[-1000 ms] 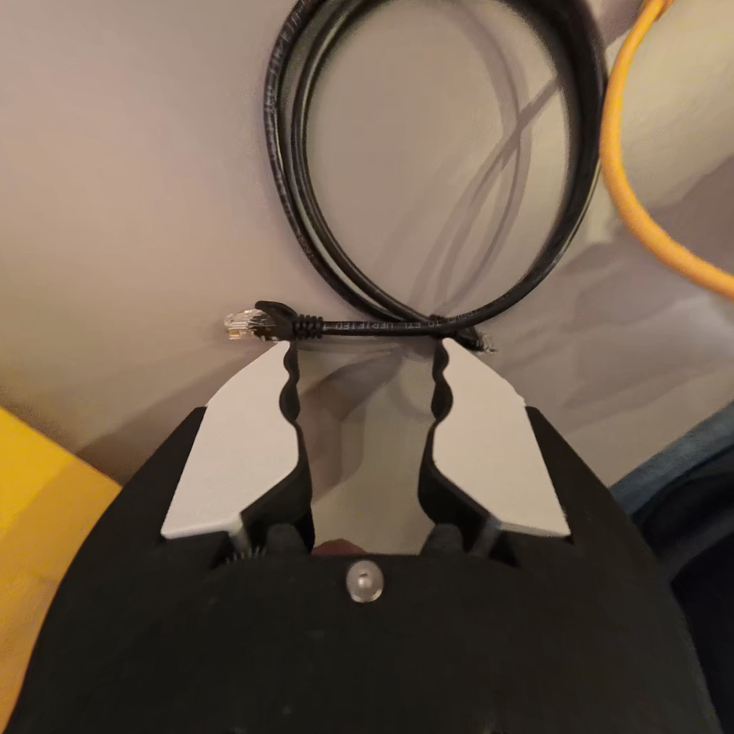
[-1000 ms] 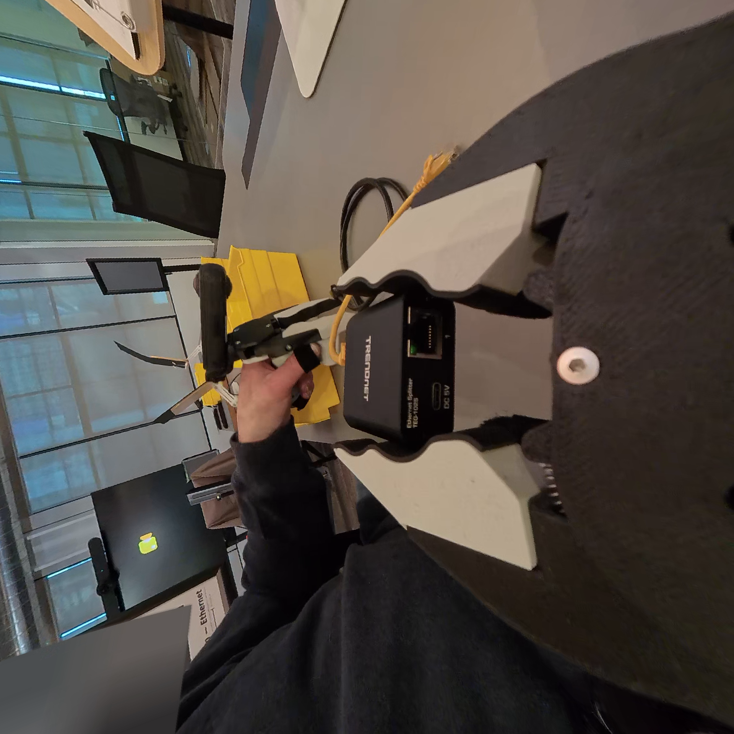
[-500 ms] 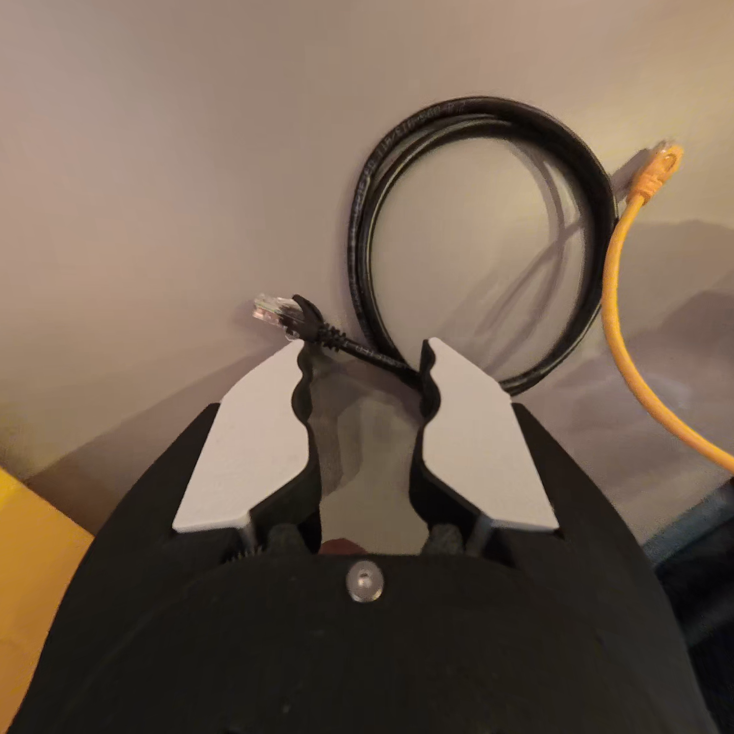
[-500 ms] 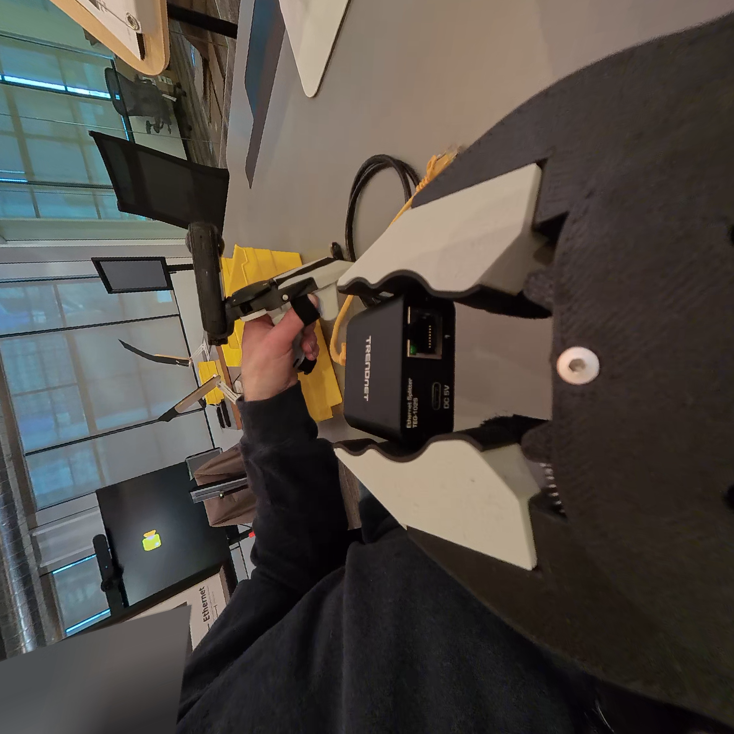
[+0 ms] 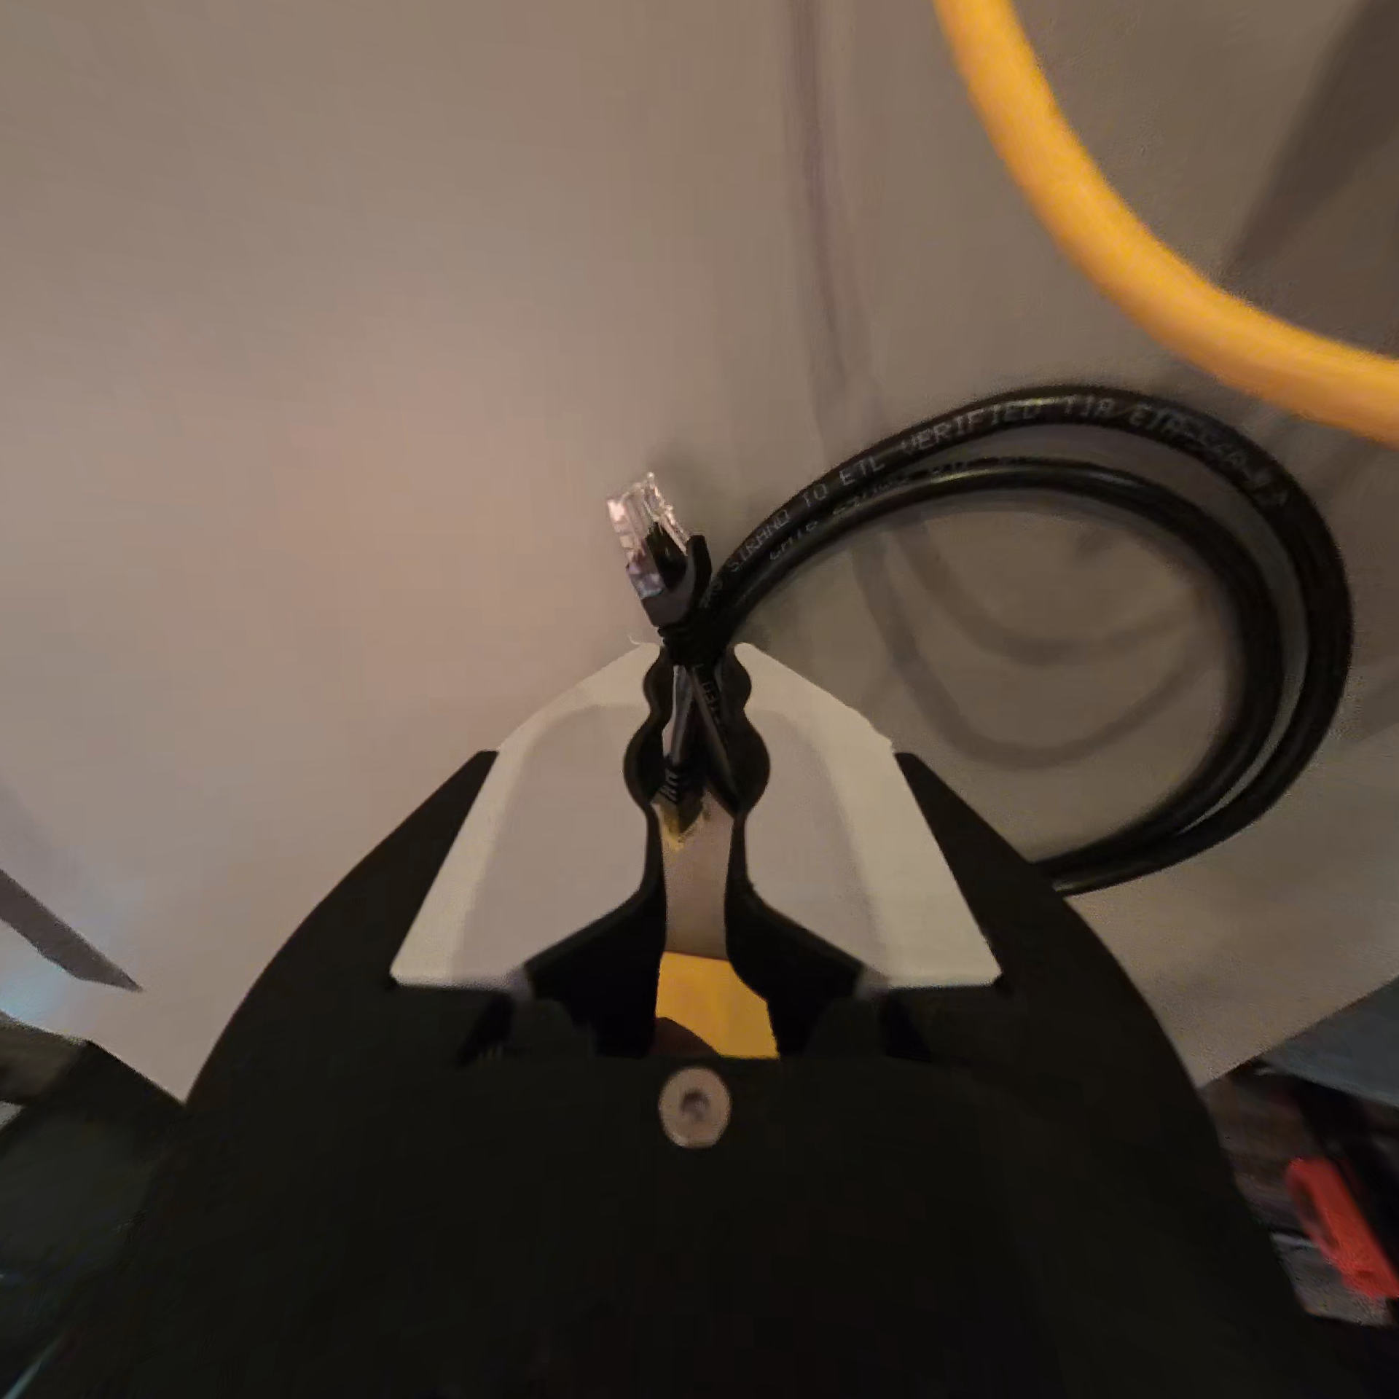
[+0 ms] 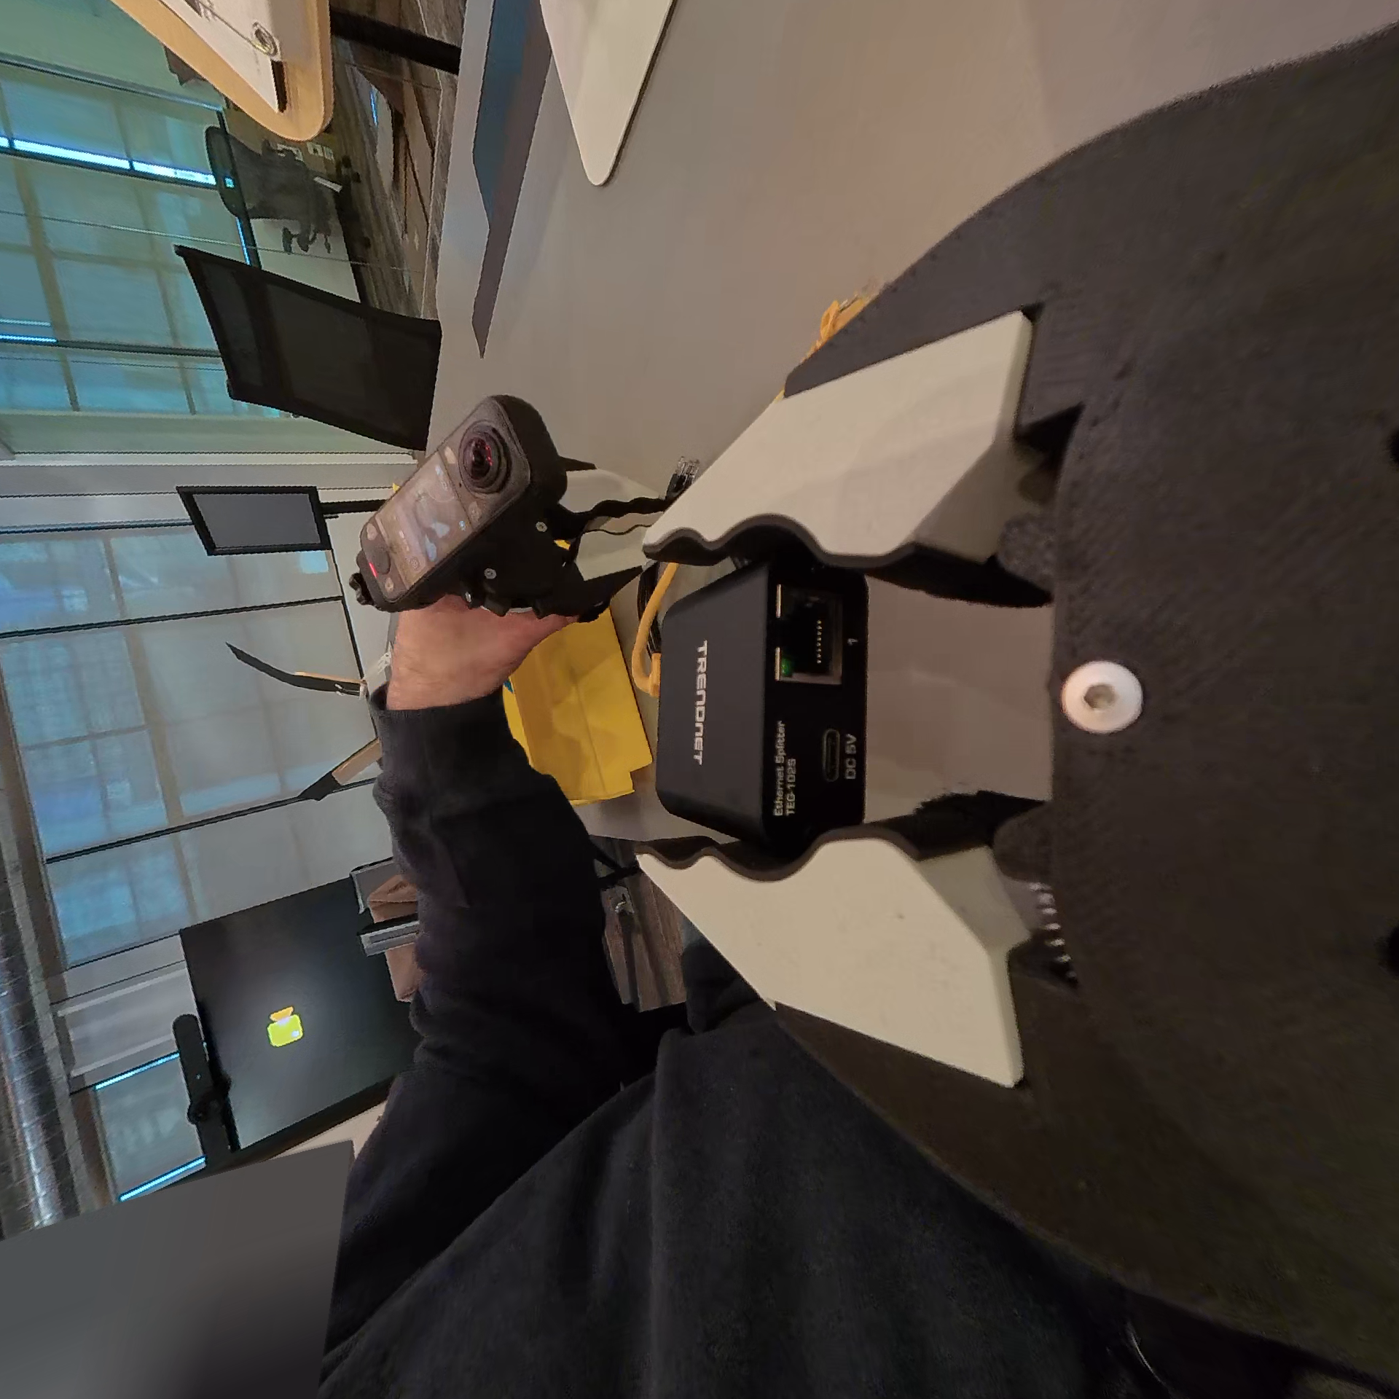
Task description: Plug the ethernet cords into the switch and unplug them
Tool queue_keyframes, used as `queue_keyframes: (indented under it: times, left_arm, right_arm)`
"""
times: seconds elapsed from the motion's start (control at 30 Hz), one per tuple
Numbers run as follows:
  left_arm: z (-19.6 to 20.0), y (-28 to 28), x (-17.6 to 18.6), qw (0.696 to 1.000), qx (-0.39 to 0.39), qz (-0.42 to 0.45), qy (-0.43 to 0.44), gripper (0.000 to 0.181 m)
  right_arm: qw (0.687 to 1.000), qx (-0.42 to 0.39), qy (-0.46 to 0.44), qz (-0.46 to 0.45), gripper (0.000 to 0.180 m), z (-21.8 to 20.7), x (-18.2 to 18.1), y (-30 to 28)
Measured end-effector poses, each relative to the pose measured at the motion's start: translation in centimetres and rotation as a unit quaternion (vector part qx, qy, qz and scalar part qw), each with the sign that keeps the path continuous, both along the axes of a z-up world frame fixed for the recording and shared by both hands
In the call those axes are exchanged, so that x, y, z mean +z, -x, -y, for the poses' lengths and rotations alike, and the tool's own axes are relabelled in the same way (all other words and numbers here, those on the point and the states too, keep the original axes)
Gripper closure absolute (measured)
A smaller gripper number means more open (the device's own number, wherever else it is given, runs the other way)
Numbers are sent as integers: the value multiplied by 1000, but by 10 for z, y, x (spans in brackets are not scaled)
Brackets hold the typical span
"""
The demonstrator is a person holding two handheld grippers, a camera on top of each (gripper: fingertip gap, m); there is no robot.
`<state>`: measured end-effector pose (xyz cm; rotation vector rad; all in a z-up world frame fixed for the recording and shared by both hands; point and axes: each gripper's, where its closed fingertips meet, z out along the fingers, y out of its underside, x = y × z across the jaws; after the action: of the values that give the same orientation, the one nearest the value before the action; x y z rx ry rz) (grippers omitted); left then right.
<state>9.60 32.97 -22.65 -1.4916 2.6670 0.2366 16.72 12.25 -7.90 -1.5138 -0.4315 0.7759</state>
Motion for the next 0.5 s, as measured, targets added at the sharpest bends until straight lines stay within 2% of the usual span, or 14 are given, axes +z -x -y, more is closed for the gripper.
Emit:
queue_keyframes:
  times: [0.07,0.2,0.23,0.37,0.43,0.5]
  left_arm:
    - [0,-1,1,1000,-22,9,2,166]
    - [-2,-7,12,997,17,73,-12,139]
    - [1,-8,13,996,20,90,-17,137]
    - [-5,-18,19,981,15,165,-101,149]
    - [-4,-25,21,974,41,202,-94,159]
    - [-2,-28,20,971,61,218,-78,160]
  right_arm:
    - [1000,-1,0,-1,107,0,0,-1]
    - [1000,-2,0,-3,107,1,-1,-2]
    - [1000,-1,1,-3,107,1,-1,-1]
    - [1000,2,2,-6,107,-2,-2,-1]
    - [1000,2,1,-4,107,-3,-1,0]
    - [1000,2,-1,-3,107,-3,1,1]
